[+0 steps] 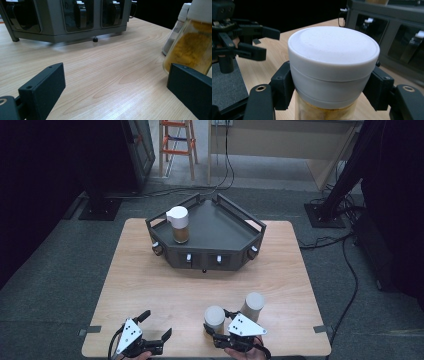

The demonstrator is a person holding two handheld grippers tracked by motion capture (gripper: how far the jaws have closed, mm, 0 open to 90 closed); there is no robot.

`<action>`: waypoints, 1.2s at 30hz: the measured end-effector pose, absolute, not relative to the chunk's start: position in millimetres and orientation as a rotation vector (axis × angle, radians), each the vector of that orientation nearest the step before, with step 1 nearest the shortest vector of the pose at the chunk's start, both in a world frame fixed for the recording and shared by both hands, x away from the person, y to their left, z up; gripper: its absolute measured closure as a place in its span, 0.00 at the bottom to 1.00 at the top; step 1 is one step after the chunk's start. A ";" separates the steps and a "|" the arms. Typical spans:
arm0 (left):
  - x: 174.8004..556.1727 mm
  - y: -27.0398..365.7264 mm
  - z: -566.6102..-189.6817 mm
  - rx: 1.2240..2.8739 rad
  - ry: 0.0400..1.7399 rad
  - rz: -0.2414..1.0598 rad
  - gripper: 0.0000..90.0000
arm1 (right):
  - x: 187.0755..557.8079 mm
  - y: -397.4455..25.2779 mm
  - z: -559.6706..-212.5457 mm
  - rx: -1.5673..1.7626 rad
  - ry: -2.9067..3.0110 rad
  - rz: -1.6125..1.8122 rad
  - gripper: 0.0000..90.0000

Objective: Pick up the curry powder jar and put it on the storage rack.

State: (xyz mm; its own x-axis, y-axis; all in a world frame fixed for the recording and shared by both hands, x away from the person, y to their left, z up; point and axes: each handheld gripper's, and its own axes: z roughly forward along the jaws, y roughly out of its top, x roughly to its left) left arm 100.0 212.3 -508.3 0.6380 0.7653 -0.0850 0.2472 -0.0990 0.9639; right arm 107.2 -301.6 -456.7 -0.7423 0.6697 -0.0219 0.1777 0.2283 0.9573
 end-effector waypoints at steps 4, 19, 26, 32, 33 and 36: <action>100.7 212.3 -508.4 1.660 0.848 0.534 0.02 | 110.9 -301.7 -442.7 0.744 2.081 1.535 0.38; 100.4 212.4 -508.3 1.660 0.845 0.535 0.02 | 150.1 -303.5 -379.2 0.697 2.094 1.562 0.38; 100.8 212.4 -508.5 1.660 0.849 0.533 0.02 | 177.6 -299.0 -349.6 0.706 2.079 1.521 0.38; 101.1 212.1 -508.8 1.663 0.848 0.530 0.02 | 205.9 -293.2 -328.7 0.740 2.076 1.495 0.38; 101.0 212.2 -508.7 1.662 0.848 0.530 0.02 | 209.9 -290.5 -325.3 0.739 2.071 1.479 0.38; 101.0 212.6 -508.9 1.660 0.849 0.530 0.02 | 223.2 -283.4 -317.1 0.755 2.052 1.441 0.38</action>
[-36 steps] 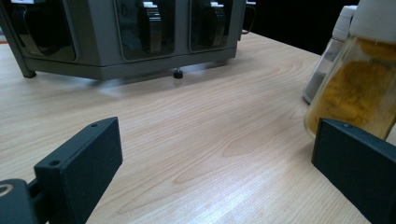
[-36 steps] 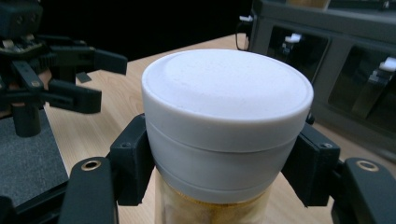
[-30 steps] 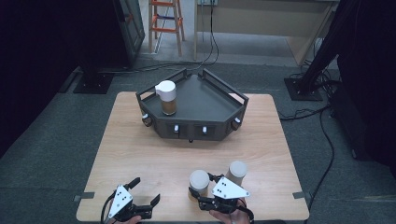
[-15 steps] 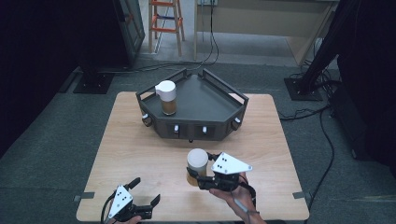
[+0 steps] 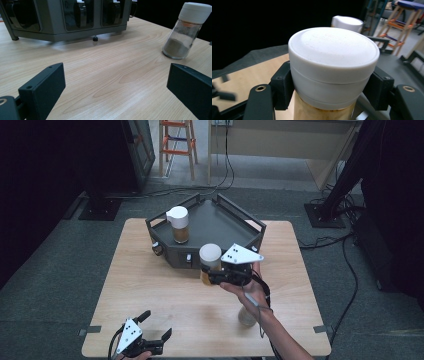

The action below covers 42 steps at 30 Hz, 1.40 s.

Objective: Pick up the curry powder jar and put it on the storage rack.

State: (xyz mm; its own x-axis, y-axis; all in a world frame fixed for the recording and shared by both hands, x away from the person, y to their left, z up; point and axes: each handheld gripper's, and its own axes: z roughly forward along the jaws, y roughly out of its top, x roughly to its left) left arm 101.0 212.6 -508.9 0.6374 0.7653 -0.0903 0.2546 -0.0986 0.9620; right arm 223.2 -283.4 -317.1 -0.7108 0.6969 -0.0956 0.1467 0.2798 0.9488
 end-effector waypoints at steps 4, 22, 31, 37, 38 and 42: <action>101.3 213.2 -508.9 1.659 0.848 0.529 0.02 | 242.5 -277.6 -310.1 0.796 2.036 1.421 0.38; 101.1 214.2 -508.3 1.654 0.850 0.529 0.02 | 282.4 -265.3 -299.8 0.900 2.007 1.376 0.38; 101.0 215.0 -507.9 1.651 0.850 0.528 0.02 | 294.6 -258.1 -294.1 0.923 1.988 1.355 0.38; 101.0 215.2 -507.9 1.650 0.850 0.528 0.02 | 305.1 -251.2 -292.2 0.940 1.982 1.331 0.38; 101.0 215.3 -507.9 1.649 0.850 0.528 0.02 | 306.8 -250.1 -292.5 0.946 1.979 1.330 0.38; 101.1 215.5 -508.0 1.649 0.850 0.529 0.02 | 314.6 -245.6 -294.9 0.974 1.968 1.317 0.38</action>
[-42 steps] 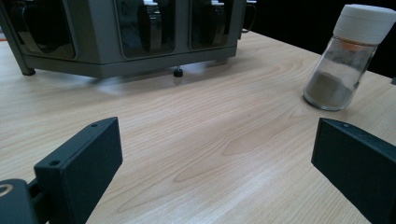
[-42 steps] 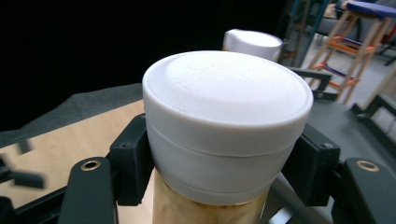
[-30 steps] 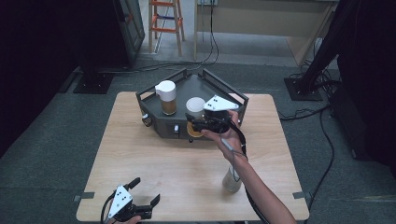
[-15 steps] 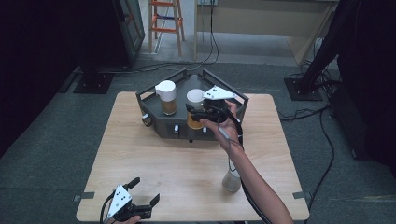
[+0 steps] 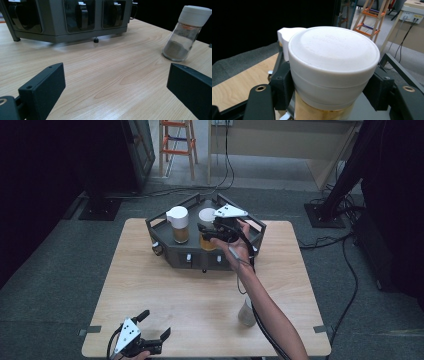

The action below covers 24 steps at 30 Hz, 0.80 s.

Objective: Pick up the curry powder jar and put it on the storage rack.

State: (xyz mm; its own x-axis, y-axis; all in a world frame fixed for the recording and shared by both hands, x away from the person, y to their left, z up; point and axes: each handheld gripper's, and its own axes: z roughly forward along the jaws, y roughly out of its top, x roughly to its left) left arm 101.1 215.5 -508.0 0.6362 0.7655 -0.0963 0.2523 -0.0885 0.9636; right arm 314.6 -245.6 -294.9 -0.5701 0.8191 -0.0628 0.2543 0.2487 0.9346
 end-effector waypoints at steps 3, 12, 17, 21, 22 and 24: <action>100.8 215.7 -507.8 1.647 0.849 0.532 0.02 | 319.8 -242.6 -296.8 0.989 1.967 1.303 0.38; 100.6 216.2 -507.6 1.643 0.847 0.530 0.02 | 332.7 -231.2 -299.8 1.017 1.945 1.266 0.38; 100.7 216.2 -507.7 1.644 0.846 0.529 0.02 | 338.3 -226.3 -301.4 1.032 1.942 1.254 0.38; 100.6 215.8 -507.7 1.646 0.844 0.529 0.02 | 343.9 -221.6 -303.6 1.053 1.934 1.247 0.38; 100.5 215.7 -507.9 1.645 0.844 0.528 0.02 | 345.2 -220.6 -304.1 1.052 1.934 1.241 0.38; 100.6 215.9 -507.7 1.646 0.843 0.527 0.02 | 347.4 -218.4 -305.3 1.055 1.934 1.231 0.38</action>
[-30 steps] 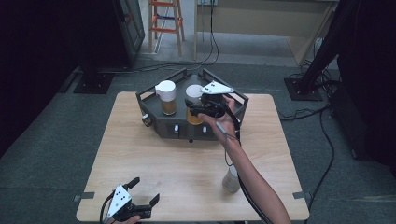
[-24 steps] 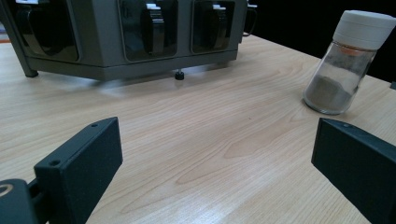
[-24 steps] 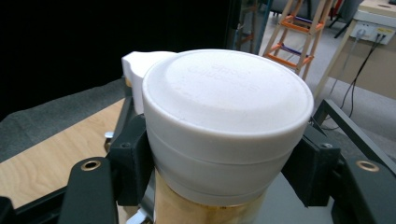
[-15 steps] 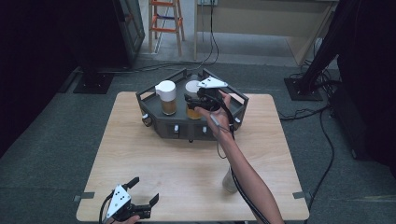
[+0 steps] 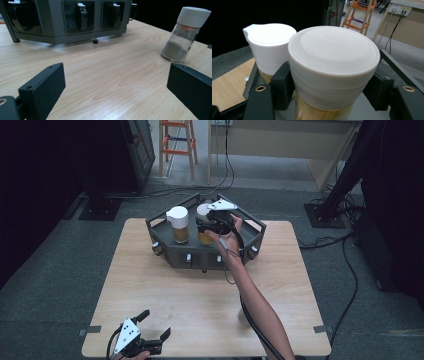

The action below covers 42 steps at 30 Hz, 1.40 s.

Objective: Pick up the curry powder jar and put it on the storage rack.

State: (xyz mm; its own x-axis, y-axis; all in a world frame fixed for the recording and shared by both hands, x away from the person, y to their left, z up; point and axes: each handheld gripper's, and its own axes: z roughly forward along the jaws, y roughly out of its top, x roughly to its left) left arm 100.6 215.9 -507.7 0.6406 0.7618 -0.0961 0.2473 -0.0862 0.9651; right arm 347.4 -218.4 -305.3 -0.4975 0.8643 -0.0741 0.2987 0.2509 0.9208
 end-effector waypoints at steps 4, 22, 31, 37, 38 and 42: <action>100.6 215.9 -507.8 1.645 0.840 0.526 0.02 | 351.6 -215.4 -308.5 1.072 1.931 1.226 0.38; 100.4 216.1 -507.9 1.643 0.840 0.528 0.02 | 361.8 -205.8 -320.2 1.110 1.934 1.216 0.38; 100.4 216.2 -507.8 1.643 0.840 0.528 0.02 | 362.1 -204.1 -324.2 1.107 1.931 1.215 0.38; 99.9 216.2 -507.3 1.644 0.836 0.533 0.02 | 361.1 -203.8 -325.2 1.102 1.929 1.216 0.38; 99.9 216.1 -507.3 1.645 0.835 0.533 0.02 | 360.7 -203.9 -326.4 1.102 1.923 1.220 0.38; 99.5 216.0 -507.2 1.643 0.835 0.534 0.02 | 359.3 -201.4 -327.3 1.101 1.917 1.214 0.37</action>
State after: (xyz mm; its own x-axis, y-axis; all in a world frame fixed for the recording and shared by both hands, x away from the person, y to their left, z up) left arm 99.5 216.0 -507.2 0.6421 0.7614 -0.0897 0.2385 -0.0872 0.9672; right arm 359.3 -201.4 -327.3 -0.4687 0.8813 -0.0600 0.3222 0.2339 0.9173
